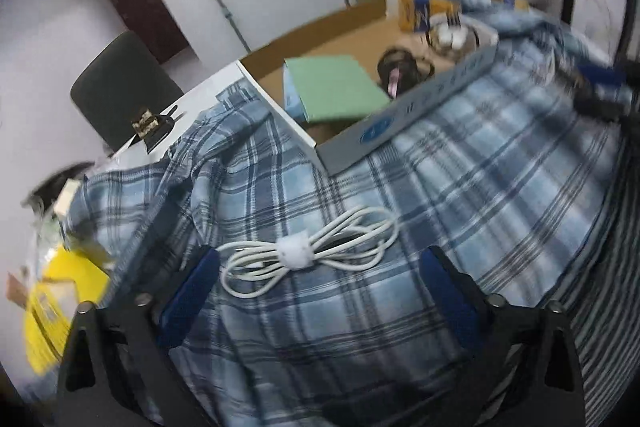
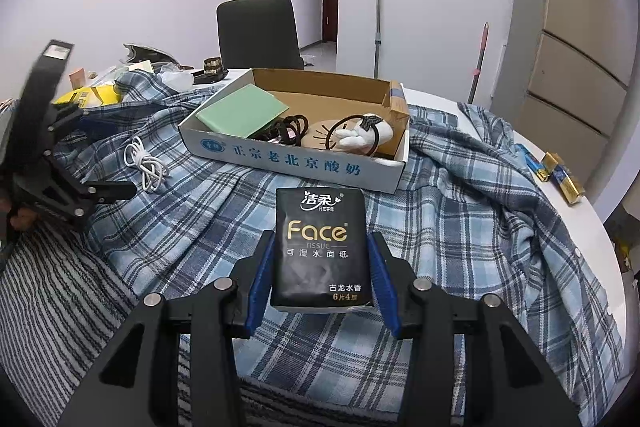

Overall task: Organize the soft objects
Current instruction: 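Hold the tissue pack in the right gripper while the left gripper grasps the white cable, then carry the tissue pack and white cable over the box with both grippers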

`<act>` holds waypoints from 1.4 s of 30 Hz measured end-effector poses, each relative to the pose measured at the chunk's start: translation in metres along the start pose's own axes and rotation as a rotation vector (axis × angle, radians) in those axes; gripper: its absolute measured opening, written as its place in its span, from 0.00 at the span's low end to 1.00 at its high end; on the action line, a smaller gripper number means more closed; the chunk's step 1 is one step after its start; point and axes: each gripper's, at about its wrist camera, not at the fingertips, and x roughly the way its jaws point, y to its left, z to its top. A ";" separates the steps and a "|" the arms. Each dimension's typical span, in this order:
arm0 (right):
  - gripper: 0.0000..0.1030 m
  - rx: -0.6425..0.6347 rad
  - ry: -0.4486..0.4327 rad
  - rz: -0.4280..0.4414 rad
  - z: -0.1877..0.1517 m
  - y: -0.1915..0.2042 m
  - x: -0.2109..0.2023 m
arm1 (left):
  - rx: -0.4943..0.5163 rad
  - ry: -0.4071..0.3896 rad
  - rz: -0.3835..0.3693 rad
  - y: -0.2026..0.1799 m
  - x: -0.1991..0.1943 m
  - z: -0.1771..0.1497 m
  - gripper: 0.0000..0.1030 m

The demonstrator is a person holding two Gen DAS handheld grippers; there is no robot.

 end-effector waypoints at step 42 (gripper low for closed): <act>0.43 -0.028 -0.258 -0.096 0.106 0.021 -0.093 | -0.098 -0.518 -0.067 -0.002 -0.155 0.075 0.12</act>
